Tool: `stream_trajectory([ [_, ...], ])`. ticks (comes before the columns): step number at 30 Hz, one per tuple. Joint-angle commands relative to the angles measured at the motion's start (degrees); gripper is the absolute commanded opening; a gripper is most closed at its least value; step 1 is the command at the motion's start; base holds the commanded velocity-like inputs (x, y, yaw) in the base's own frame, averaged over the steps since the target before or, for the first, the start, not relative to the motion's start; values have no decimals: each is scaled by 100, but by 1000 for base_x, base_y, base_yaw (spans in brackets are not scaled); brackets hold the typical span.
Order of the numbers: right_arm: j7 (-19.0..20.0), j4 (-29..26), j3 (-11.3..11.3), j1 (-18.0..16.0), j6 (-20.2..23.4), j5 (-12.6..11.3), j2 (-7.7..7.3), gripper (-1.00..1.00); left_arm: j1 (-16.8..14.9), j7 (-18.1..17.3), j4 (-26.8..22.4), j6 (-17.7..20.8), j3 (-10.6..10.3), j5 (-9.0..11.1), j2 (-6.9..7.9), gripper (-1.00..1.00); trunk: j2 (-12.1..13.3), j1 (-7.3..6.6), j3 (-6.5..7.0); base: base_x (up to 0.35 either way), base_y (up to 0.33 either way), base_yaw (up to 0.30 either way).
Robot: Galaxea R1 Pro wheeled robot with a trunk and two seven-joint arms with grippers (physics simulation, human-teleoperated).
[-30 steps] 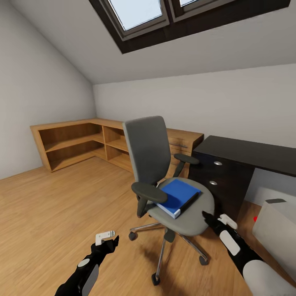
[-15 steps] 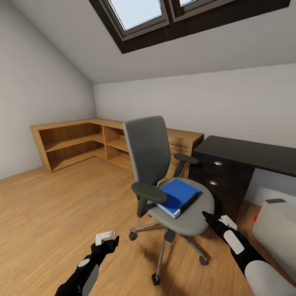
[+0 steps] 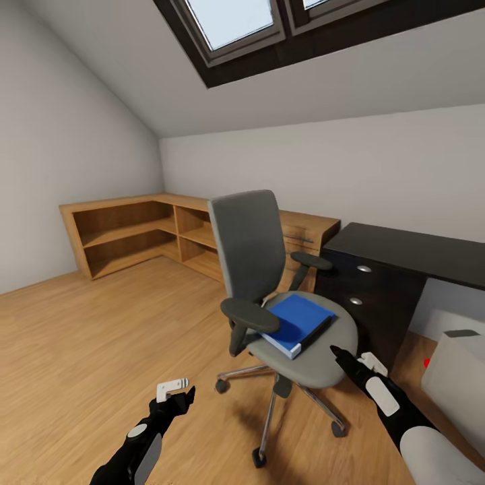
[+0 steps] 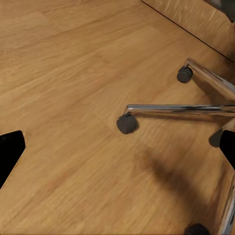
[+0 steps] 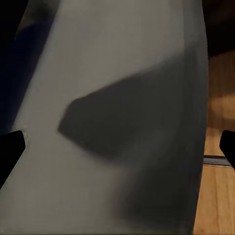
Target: In the bedroom, organize the workspace by keeping the computer under the desk, ensuring the monitor is on the desk, placing the keyboard on the desk next to the monitor, placing the mouse on the desk next to the keyboard, moving the folder from the swivel chair onto the desk next to the mouse, stacking the notebook on top of the folder with the pen on top of the notebook, and positioning the swivel chair next to the desk.
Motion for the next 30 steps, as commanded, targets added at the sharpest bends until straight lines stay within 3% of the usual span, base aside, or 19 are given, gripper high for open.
stream_trajectory([
  [1, 23, 4, -9, 3, 35, -33, 4, 100, -5, -42, 7, -8, 29, 52, -6, 100, -2, -1, -9, 0, 0, 191],
  [13, 28, -4, -15, 3, 23, -33, 2, 100, -5, -42, 144, -8, 29, 47, -7, 100, -2, -1, -46, 0, 0, 201],
  [30, 28, -9, -16, 1, 28, -33, -3, 100, -5, -44, 148, -8, 29, 47, -15, 100, -2, -1, -97, 0, 0, 123],
])
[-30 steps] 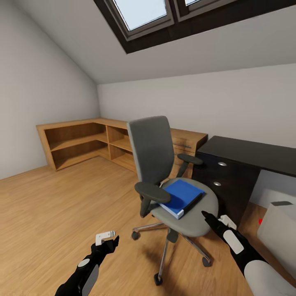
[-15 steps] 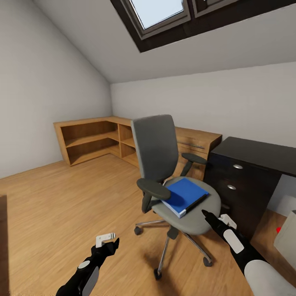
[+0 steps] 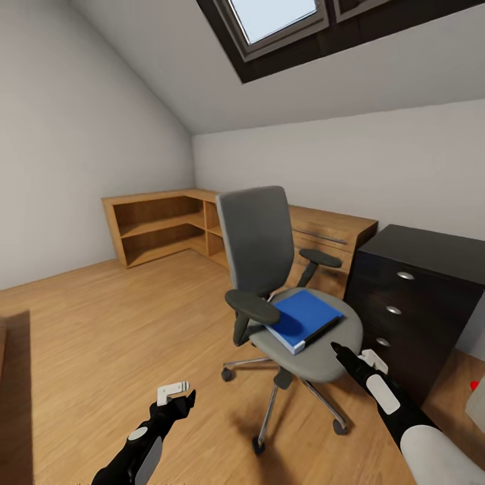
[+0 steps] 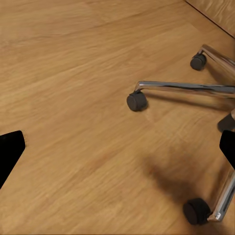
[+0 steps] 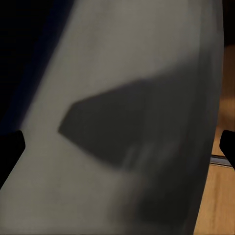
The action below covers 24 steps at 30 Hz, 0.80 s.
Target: In the bedroom, organize the workspace by keeping the computer under the desk, ensuring the monitor is on the desk, placing the keyboard on the desk next to the monitor, placing the mouse on the desk next to the keyboard, moving the folder from the swivel chair onto the desk next to the mouse, stacking the notebook on top of the folder with the pen on top of the notebook, and positioning the swivel chair next to the desk.
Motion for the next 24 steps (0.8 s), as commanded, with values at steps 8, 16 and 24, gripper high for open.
stream_trajectory([
  [8, 25, 114, 6, 5, 33, -50, 5, 100, -5, -42, 7, -8, 30, 51, -6, 100, -1, -1, -29, 0, 0, 89],
  [16, 25, 113, 6, 3, 30, -50, 4, 100, -5, -42, 11, -8, 28, 51, -6, 100, -1, -1, -36, 0, 0, 24],
  [24, 31, 113, 10, 4, 30, -50, 4, 100, -5, -42, 15, -8, 24, 51, -6, 100, -1, -1, -37, -84, -22, 2],
])
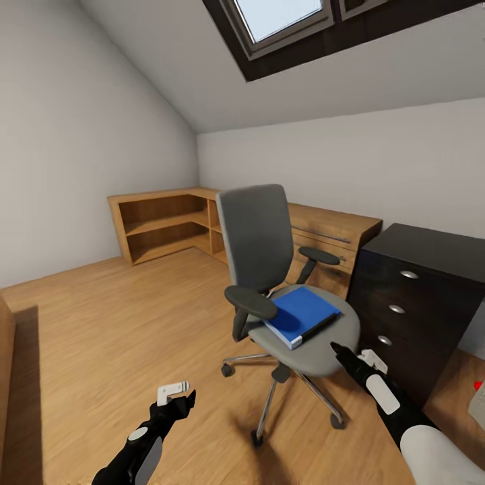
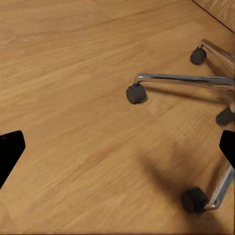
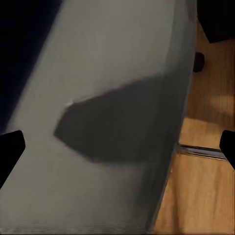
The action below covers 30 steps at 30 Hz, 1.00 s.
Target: In the bedroom, organize the workspace by keeping the computer under the desk, ensuring the monitor is on the desk, placing the keyboard on the desk next to the monitor, placing the mouse on the desk next to the keyboard, moving the folder from the swivel chair onto the desk next to the mouse, stacking the notebook on top of the folder with the pen on top of the notebook, and positioning the swivel chair next to the desk.
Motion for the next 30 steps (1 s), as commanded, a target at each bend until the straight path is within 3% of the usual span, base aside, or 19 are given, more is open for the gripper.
stream_trajectory([
  [1, 11, 108, -18, 1, 35, -7, 2, 100, -3, -42, 4, -6, 30, 52, -5, 100, -2, -2, -6, -89, -24, 0],
  [30, 4, 115, 2, 1, 43, -7, 16, 100, -3, -42, 4, -6, 33, 52, -5, 100, -2, -2, -6, -62, -2, 0],
])
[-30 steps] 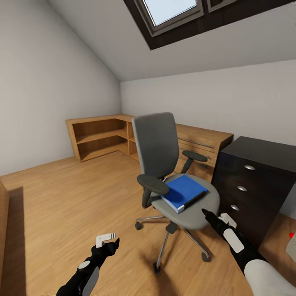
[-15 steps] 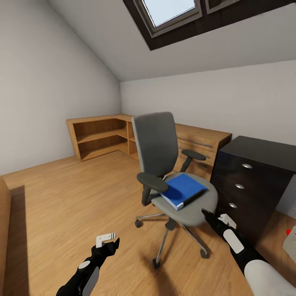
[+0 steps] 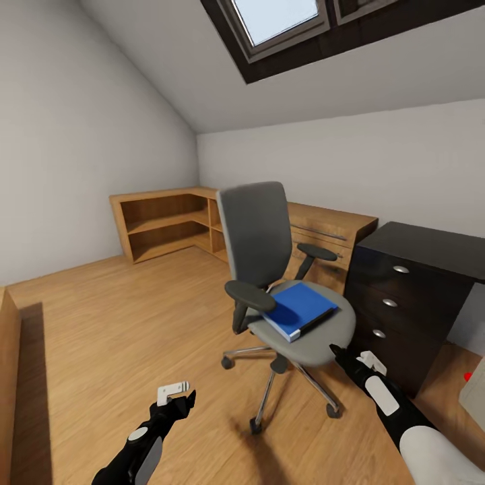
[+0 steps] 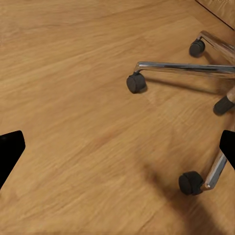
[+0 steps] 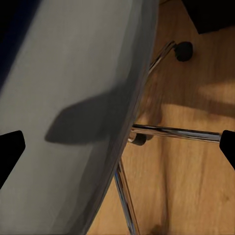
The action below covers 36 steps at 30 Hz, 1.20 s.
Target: In the bedroom, organize the workspace by keeping the computer under the desk, ensuring the monitor is on the desk, placing the keyboard on the desk next to the monitor, placing the mouse on the desk next to the keyboard, moving the folder from the swivel chair onto the desk next to the mouse, stacking the notebook on top of the folder with the pen on top of the notebook, and positioning the swivel chair next to the desk.
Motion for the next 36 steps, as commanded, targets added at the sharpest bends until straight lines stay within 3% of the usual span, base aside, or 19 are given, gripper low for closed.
stream_trajectory([
  [1, 9, 44, -18, 3, 35, -3, 1, 100, -4, -42, 4, -7, 29, 52, -6, 100, -1, 0, -7, 159, 0, 0],
  [15, 9, 45, -18, 5, 35, -3, 2, 100, -4, -42, 4, -7, 27, 52, -12, 100, -1, 0, -7, 149, 0, 0],
  [28, 9, 36, -19, 4, 35, -3, -1, 100, -4, -42, 4, -7, 27, 51, -14, 100, -1, 0, -7, 298, 0, 0],
  [36, 11, 38, -18, 5, 35, -3, -1, 100, -4, -42, 4, -7, 27, 52, -14, 100, -1, 0, -7, 68, 0, 0],
])
